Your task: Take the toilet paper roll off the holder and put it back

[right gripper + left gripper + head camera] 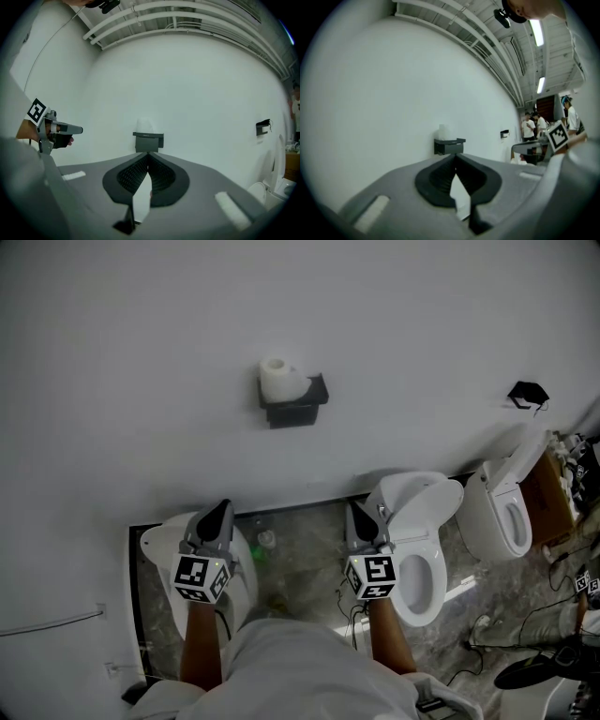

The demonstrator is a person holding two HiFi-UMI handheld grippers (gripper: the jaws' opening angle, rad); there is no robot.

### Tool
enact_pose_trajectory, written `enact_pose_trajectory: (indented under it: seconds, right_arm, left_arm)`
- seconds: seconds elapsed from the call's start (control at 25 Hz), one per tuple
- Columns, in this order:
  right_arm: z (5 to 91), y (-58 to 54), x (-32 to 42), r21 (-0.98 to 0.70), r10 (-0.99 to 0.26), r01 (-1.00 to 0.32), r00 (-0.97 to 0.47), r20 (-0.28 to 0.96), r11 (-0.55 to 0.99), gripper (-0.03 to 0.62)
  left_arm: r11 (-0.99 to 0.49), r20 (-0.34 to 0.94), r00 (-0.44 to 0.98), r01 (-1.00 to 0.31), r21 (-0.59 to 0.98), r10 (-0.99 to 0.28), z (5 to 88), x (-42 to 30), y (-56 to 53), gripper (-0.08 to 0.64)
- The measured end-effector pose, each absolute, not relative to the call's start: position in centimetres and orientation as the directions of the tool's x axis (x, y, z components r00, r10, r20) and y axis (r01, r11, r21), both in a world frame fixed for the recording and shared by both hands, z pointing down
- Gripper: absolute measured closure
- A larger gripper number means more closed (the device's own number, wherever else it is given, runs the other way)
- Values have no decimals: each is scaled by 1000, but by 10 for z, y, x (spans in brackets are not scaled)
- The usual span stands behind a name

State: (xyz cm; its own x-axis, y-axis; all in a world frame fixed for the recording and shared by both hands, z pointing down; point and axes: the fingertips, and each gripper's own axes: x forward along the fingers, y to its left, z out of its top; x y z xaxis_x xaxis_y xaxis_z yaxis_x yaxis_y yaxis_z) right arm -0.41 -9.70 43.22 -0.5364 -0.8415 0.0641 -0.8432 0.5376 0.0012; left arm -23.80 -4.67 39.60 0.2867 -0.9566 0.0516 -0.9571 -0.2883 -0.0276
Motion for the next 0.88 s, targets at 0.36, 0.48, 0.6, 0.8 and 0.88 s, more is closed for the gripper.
enact_pose_trajectory:
  seconds: [0.36,0.48,0.6,0.8,0.88]
  right_arm:
    - [436,-127,-30,22,-851,-852,-519,86,522,594]
    - [437,-136,-28,25,-857,-859,-507,89,511,594]
    - [437,-148,-23,24,-860,-862,-502,91,506,594]
    - [434,-187,-24,20,-856,-857,-511,77,514,594]
    - [428,-206,-25,18,-851,-852,-522,62,524,594]
  left_arm:
    - [-312,58,311,-950,0,-949,404,-265,-87,560]
    - [-324,61,324,-946,9,-944,407,-264,-97,560]
    - [-330,60,330,-944,9,-942,406,-259,-107,560]
    - [-316,56,315,-949,-8,-947,400,-261,-140,560]
    - [-306,54,305,-952,-16,-951,396,-261,-156,560]
